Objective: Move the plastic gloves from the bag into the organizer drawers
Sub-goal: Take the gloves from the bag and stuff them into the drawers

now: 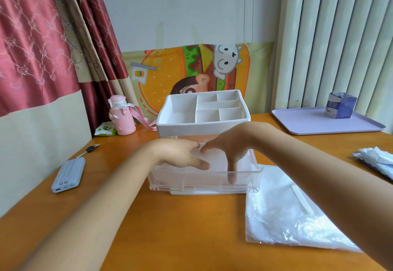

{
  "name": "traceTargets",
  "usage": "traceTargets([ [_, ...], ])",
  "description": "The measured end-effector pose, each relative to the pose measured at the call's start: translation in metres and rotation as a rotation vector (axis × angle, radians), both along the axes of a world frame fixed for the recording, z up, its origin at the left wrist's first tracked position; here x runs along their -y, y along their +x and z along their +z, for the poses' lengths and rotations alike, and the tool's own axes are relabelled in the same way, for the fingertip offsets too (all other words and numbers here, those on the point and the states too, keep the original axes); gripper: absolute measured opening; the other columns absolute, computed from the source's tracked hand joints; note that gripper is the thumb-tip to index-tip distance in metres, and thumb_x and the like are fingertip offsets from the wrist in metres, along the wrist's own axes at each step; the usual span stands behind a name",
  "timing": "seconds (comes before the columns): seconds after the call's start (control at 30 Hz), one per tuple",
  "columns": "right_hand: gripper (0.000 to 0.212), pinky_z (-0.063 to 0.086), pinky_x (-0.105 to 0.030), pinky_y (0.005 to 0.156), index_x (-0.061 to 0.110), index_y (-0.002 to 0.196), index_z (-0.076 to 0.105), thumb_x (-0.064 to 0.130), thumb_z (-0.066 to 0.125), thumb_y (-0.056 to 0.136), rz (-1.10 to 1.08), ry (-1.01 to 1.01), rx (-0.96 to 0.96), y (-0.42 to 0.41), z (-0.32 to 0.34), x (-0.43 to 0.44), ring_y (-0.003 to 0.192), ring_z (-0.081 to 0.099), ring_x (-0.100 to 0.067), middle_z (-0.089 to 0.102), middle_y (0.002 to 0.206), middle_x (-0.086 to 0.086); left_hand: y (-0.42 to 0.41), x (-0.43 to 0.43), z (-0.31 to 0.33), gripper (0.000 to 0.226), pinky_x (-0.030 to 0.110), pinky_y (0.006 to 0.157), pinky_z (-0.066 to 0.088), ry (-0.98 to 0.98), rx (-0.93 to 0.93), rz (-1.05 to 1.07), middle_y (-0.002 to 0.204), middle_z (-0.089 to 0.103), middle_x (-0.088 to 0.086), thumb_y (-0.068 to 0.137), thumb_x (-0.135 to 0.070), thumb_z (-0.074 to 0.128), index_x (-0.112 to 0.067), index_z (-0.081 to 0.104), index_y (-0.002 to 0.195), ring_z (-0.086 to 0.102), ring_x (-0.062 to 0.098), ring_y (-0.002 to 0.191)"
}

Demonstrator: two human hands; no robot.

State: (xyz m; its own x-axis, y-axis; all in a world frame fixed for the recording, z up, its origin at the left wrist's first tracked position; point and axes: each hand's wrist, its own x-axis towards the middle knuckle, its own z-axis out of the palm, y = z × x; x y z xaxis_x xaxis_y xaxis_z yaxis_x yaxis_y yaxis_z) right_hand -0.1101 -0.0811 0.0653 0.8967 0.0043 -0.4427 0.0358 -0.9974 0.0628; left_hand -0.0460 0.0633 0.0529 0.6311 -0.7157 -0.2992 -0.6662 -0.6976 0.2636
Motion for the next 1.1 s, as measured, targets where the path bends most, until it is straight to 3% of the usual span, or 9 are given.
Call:
traceTargets([
  [0.1, 0.098, 0.031, -0.032, 0.111, 0.028, 0.150, 0.024, 0.036, 0.081, 0.072, 0.031, -0.003, 0.083, -0.001, 0.001, -0.002, 0.136, 0.034, -0.023, 0.033, 0.151, 0.004, 0.001, 0.001, -0.002, 0.078, 0.021, 0.097, 0.032, 0.017, 0.051, -0.021, 0.152, 0.036, -0.004, 0.087, -0.042, 0.066, -0.025, 0.026, 0.152, 0.039, 0.018, 0.135],
  [0.3, 0.063, 0.027, -0.031, 0.110, 0.027, 0.147, 0.032, 0.040, 0.058, 0.092, 0.013, -0.035, 0.177, -0.012, 0.005, -0.001, 0.137, 0.033, -0.019, 0.035, 0.151, 0.003, 0.000, 0.003, -0.003, 0.081, 0.027, 0.106, 0.033, 0.046, 0.104, -0.023, 0.156, 0.030, -0.004, 0.087, -0.033, 0.069, -0.023, 0.024, 0.153, 0.035, 0.019, 0.138],
  [0.47, 0.037, 0.041, -0.031, 0.105, 0.035, 0.131, 0.053, 0.035, 0.057, 0.093, -0.028, 0.257, 0.327, -0.056, 0.032, 0.011, 0.118, 0.055, -0.006, 0.057, 0.131, 0.014, -0.007, -0.005, 0.006, 0.074, 0.028, 0.104, 0.034, 0.009, 0.108, 0.007, 0.153, 0.036, -0.004, 0.086, -0.049, 0.065, -0.024, 0.033, 0.148, 0.040, 0.018, 0.135],
  [0.57, 0.019, 0.049, -0.026, 0.093, 0.033, 0.108, 0.067, 0.033, 0.062, 0.090, -0.061, 0.405, 0.531, -0.087, 0.039, 0.027, 0.096, 0.063, 0.007, 0.068, 0.105, 0.021, -0.020, -0.013, 0.018, 0.061, 0.027, 0.100, 0.041, -0.173, 0.130, 0.055, 0.139, 0.051, -0.007, 0.084, -0.051, 0.065, -0.025, 0.050, 0.137, 0.051, 0.013, 0.123],
  [0.67, 0.013, 0.052, -0.015, 0.075, 0.026, 0.090, 0.071, 0.035, 0.063, 0.088, -0.142, 0.435, 0.722, -0.116, 0.037, 0.045, 0.077, 0.066, 0.006, 0.072, 0.083, 0.017, -0.045, -0.010, 0.023, 0.033, 0.022, 0.090, 0.046, -0.541, 0.205, 0.029, 0.113, 0.065, -0.015, 0.084, -0.045, 0.068, -0.028, 0.065, 0.112, 0.059, 0.002, 0.101],
  [0.77, 0.035, 0.036, -0.012, 0.043, 0.018, 0.063, 0.063, 0.044, 0.061, 0.087, -0.287, 0.357, 0.860, -0.136, 0.021, 0.065, 0.041, 0.051, -0.001, 0.059, 0.047, 0.010, -0.085, 0.006, 0.018, 0.017, 0.018, 0.070, 0.049, -0.853, 0.199, -0.074, 0.079, 0.069, -0.010, 0.086, -0.037, 0.068, -0.021, 0.067, 0.080, 0.062, 0.001, 0.073],
  [0.83, 0.047, 0.031, -0.016, 0.040, 0.013, 0.053, 0.057, 0.047, 0.060, 0.086, -0.386, 0.300, 0.911, -0.148, 0.005, 0.078, 0.034, 0.039, -0.005, 0.044, 0.036, 0.008, -0.108, 0.023, 0.007, 0.028, 0.027, 0.064, 0.051, -0.938, 0.169, -0.125, 0.066, 0.066, -0.001, 0.088, -0.036, 0.066, -0.016, 0.062, 0.069, 0.062, 0.010, 0.063],
  [0.97, 0.047, 0.031, -0.024, 0.049, 0.012, 0.059, 0.057, 0.050, 0.061, 0.085, -0.488, 0.202, 0.831, -0.165, -0.034, 0.108, 0.047, 0.044, -0.006, 0.053, 0.049, 0.006, -0.141, 0.061, -0.024, 0.033, 0.035, 0.066, 0.052, -0.887, 0.064, -0.247, 0.065, 0.064, 0.000, 0.090, -0.036, 0.064, -0.012, 0.059, 0.068, 0.063, 0.015, 0.065],
  [1.1, 0.021, 0.041, -0.029, 0.063, 0.023, 0.074, 0.059, 0.040, 0.064, 0.086, -0.607, 0.192, 0.632, -0.176, -0.076, 0.140, 0.076, 0.056, -0.015, 0.064, 0.080, 0.003, -0.157, 0.100, -0.065, 0.025, 0.032, 0.079, 0.050, -0.676, -0.066, -0.318, 0.085, 0.067, 0.000, 0.091, -0.035, 0.062, -0.011, 0.064, 0.081, 0.061, 0.013, 0.083],
])
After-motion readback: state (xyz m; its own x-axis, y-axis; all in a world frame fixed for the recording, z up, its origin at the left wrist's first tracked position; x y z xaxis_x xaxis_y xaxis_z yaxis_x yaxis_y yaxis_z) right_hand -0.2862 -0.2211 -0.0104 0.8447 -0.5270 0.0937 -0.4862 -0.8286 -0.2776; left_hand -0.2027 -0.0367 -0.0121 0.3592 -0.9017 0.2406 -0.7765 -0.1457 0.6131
